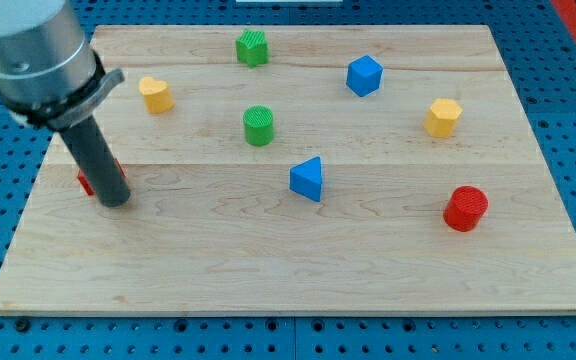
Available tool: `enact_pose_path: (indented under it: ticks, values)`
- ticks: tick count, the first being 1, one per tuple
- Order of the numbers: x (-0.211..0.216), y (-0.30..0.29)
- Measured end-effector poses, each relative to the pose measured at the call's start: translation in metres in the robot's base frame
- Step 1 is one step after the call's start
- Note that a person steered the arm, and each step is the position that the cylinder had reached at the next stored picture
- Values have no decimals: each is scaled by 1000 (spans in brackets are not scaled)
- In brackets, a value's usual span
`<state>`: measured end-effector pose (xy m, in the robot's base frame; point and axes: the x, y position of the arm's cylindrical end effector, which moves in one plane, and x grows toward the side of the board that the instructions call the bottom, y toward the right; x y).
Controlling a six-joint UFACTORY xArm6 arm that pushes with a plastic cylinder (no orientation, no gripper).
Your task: Push the red star into the yellow heart
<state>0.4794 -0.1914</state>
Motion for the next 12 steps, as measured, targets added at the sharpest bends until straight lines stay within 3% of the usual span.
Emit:
enact_pose_path:
  ticks: [1, 3, 4, 6, 7, 9, 10, 12]
  values:
    - [-21, -1]
    - [43, -78]
    - [19, -35]
    - [-24, -46]
    - [-35, -8]
    - [-113, 13]
    - [-116, 25]
    - [-189, 41]
